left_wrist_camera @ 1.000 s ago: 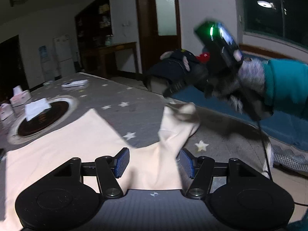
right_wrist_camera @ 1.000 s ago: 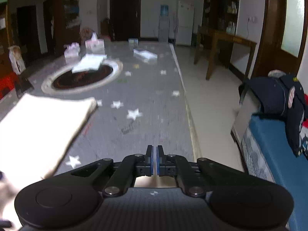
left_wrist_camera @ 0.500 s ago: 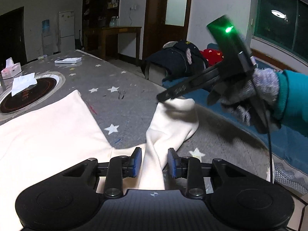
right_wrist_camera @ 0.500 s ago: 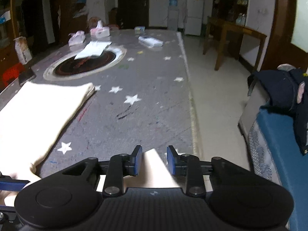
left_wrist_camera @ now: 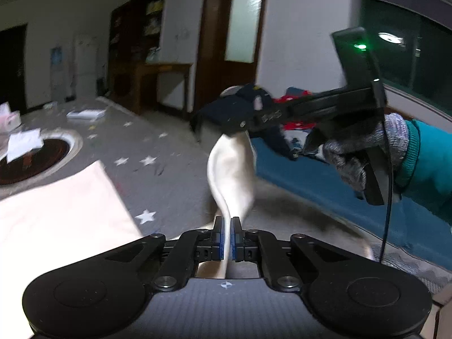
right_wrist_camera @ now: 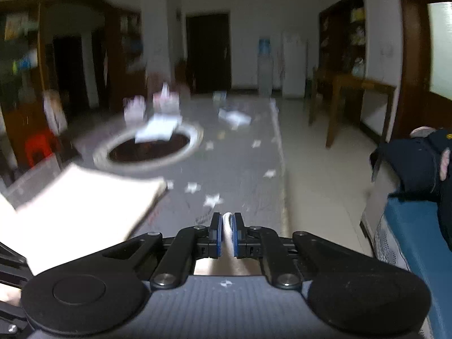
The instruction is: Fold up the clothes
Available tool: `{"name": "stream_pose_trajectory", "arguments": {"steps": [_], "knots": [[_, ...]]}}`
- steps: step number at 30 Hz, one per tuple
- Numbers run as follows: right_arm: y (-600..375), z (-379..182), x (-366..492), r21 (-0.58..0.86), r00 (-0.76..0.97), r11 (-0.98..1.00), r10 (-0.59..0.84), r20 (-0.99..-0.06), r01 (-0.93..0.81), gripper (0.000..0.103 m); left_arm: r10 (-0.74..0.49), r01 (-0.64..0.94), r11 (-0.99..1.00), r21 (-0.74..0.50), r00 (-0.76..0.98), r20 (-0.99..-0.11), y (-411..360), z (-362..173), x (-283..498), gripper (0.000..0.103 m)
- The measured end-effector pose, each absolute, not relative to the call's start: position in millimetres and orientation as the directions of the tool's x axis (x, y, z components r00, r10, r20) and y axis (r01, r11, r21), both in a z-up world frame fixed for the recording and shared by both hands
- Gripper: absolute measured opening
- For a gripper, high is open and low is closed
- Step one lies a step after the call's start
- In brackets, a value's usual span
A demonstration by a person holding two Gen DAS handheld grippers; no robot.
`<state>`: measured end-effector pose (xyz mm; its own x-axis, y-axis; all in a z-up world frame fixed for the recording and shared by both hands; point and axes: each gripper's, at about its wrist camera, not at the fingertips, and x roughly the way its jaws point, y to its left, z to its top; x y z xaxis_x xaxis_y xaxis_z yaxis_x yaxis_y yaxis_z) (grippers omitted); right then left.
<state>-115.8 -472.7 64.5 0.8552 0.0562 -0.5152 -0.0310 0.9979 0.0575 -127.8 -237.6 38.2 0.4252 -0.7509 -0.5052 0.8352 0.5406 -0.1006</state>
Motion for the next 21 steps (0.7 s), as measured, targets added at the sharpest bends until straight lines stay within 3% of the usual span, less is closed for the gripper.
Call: {"name": "stream_pose_trajectory", "arguments": {"steps": [2, 6, 11, 16, 21], "knots": [[-484, 71, -148, 0.1, 0.884, 0.995, 0.047, -0.465, -0.001, 0.008, -0.778, 0.87, 0.483, -0.096, 0.376, -0.503, -237, 37, -139, 0.005], [-509, 56, -203, 0.097, 0.864, 0.985, -0.075, -0.498, 0.142, 0.028, -0.793, 0.932, 0.362, -0.031, 0.29, -0.536, -244, 26, -167, 0.005], [-523, 40, -246, 0.093, 0.81, 0.958, -0.174, -0.56, 0.27, 0.028, -0.802, 0.942, 0.336, -0.009, 0.281, -0.527, -242, 28, -175, 0.009], [-507, 38, -236, 0.155, 0.826, 0.962, -0.104, -0.554, 0.225, 0.033, -0.723, 0.86, 0.508, -0.045, 0.397, -0.566, -245, 26, -142, 0.01], [-479, 22, -198, 0.128, 0.8, 0.985, -0.013, -0.599, 0.112, 0.038, -0.69, 0.835, 0.542, -0.094, 0.378, -0.617, -240, 13, -139, 0.013]]}}
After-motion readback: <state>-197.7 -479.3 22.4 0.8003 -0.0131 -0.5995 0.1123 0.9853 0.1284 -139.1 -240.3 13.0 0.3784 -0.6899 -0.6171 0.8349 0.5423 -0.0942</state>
